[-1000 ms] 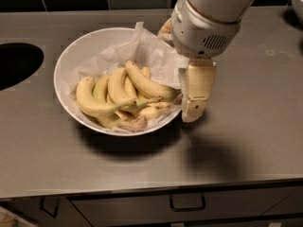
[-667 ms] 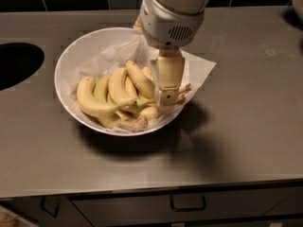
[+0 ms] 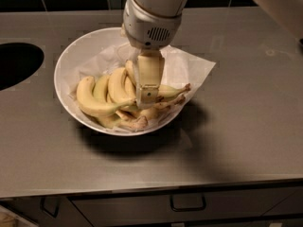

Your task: Pick banana from white bowl

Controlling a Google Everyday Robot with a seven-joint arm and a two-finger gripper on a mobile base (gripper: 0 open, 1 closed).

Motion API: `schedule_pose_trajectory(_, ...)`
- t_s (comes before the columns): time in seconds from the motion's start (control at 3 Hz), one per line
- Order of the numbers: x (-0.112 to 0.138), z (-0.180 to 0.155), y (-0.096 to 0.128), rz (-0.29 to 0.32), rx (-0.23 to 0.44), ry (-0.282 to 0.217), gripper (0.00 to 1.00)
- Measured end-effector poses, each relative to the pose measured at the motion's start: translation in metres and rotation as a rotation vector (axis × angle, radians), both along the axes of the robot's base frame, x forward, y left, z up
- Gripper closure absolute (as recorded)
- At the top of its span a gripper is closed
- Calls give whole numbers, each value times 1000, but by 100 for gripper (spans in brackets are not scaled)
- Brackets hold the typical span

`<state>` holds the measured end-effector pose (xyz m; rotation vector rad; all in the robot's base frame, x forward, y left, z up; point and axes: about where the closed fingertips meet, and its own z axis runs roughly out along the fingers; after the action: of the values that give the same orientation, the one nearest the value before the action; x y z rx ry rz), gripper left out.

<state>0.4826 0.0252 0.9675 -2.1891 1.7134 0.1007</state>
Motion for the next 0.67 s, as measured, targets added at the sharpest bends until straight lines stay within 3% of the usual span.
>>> schedule_pose_trajectory(0.33, -2, -7, 13, 16, 18, 11, 7)
schedule_pose_trajectory(0.67, 0, -20, 25, 30, 28, 35, 23)
